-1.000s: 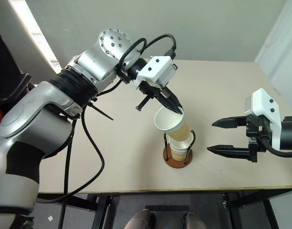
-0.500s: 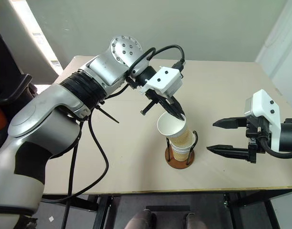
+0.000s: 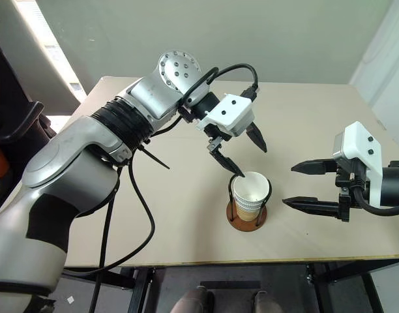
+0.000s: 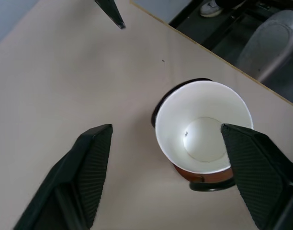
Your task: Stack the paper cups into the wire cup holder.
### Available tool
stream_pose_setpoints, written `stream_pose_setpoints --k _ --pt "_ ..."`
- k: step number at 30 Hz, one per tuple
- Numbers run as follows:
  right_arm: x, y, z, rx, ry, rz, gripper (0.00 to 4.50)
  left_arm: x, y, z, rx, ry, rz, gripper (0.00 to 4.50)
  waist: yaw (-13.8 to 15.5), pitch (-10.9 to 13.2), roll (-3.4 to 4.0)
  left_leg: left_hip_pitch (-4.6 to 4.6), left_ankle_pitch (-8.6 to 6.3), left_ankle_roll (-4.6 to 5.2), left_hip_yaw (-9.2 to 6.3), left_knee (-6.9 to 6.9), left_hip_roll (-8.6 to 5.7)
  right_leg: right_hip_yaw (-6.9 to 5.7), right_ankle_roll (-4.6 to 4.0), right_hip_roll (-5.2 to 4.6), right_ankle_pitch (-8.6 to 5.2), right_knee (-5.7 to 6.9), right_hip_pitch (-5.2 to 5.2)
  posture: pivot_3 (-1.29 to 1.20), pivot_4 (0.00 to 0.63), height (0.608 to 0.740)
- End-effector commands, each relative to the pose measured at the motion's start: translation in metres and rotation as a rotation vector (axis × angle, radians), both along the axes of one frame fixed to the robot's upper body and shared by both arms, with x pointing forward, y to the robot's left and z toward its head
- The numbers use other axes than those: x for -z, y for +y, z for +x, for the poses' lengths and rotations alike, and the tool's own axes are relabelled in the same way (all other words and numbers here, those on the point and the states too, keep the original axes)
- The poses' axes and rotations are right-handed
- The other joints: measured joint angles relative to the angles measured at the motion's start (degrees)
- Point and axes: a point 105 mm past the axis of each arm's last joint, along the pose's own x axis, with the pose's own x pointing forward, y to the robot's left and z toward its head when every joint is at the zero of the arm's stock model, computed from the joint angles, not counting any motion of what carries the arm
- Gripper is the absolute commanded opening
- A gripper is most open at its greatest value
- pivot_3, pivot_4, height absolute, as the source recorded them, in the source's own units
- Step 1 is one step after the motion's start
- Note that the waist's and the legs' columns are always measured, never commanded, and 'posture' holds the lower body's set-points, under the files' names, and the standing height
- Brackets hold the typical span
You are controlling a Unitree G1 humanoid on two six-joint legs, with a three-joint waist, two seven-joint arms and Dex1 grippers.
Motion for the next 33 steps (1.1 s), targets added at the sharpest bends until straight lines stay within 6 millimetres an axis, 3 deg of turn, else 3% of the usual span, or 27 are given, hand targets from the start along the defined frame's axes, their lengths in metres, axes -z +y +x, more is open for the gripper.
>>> stream_pose_setpoints --k 1,5,6,9,12,16,18,22,24,26,33 --pt "-0.003 0.001 -0.001 -0.024 -0.016 -0.021 3.82 -0.016 0.01 0.002 -0.01 -0.016 -0.036 3.8 -0.01 0.0 0.0 0.01 -0.01 0.01 0.02 0.0 -0.02 0.01 0.01 0.0 0.0 -0.01 0.0 0.0 0.15 0.74" --pt "-0.002 -0.01 0.012 -0.013 0.001 -0.012 3.82 -0.022 0.052 0.014 -0.14 0.011 -0.093 3.8 -0.47 -0.08 0.14 0.06 -0.03 0.06 0.06 -0.02 -0.03 0.06 0.06 -0.01 -0.03 0.0 -0.02 0.0 0.15 0.74" --pt "-0.003 -0.016 0.019 0.001 0.011 0.01 3.82 -0.022 0.072 0.014 -0.193 0.042 -0.118 3.8 -0.83 -0.11 0.18 0.07 -0.03 0.06 0.07 -0.02 -0.03 0.07 0.06 0.0 -0.03 0.0 -0.02 0.0 0.15 0.74" --pt "-0.003 -0.033 0.035 0.047 0.037 0.05 3.82 -0.012 0.125 0.006 -0.328 0.14 -0.162 3.8 -1.86 -0.15 0.26 0.09 -0.01 0.02 0.12 -0.05 -0.02 0.13 0.07 0.04 -0.04 0.03 -0.07 0.0 0.15 0.74" --pt "-0.001 -0.045 0.043 0.071 0.05 0.057 3.82 -0.002 0.15 -0.007 -0.402 0.22 -0.184 3.8 -1.83 -0.16 0.28 0.1 0.06 -0.08 0.09 -0.07 0.02 0.13 0.03 0.08 -0.07 0.04 -0.16 0.0 0.15 0.74" --pt "0.012 -0.067 0.057 0.132 0.094 0.077 3.82 0.037 0.216 -0.035 -0.718 0.427 -0.303 3.8 -1.82 -0.21 0.35 0.03 0.12 -0.06 0.04 -0.08 -0.05 0.1 -0.04 0.01 -0.12 0.03 -0.16 0.0 0.15 0.74" --pt "0.017 -0.072 0.061 0.146 0.113 0.1 3.82 0.055 0.238 -0.047 -0.871 0.489 -0.354 3.8 -2.29 -0.21 0.35 0.23 0.08 -0.06 0.1 -0.12 -0.07 0.16 -0.17 0.0 -0.23 0.12 -0.11 0.0 0.15 0.74" --pt "0.023 -0.074 0.064 0.147 0.141 0.155 3.82 0.071 0.264 -0.061 -1.055 0.522 -0.469 3.8 -2.01 -0.21 0.34 0.43 0.2 -0.21 0.02 -0.25 0.0 0.1 -0.59 0.01 -0.4 0.3 0.02 0.0 0.15 0.74" --pt "0.024 -0.075 0.067 0.147 0.151 0.198 3.82 0.074 0.273 -0.065 -1.121 0.509 -0.507 3.8 -2.04 -0.21 0.33 0.68 0.13 -0.09 -0.04 -0.4 0.0 0.08 -1.35 0.04 -0.63 0.34 0.21 0.0 0.15 0.74" --pt "0.025 -0.074 0.068 0.144 0.156 0.225 3.82 0.073 0.276 -0.067 -1.155 0.493 -0.534 3.8 -2.06 -0.21 0.32 1.13 -0.11 0.23 -0.04 -0.73 -0.08 0.1 -1.63 0.0 -0.69 0.31 0.5 0.0 0.15 0.74" --pt "0.028 -0.066 0.072 0.125 0.169 0.231 3.82 0.07 0.291 -0.075 -1.241 0.44 -0.592 3.8 -3.0 -0.21 0.32 1.97 0.64 -0.31 -0.15 -1.68 -0.14 0.16 -2.38 0.04 -0.37 0.33 0.76 0.0 0.15 0.74"
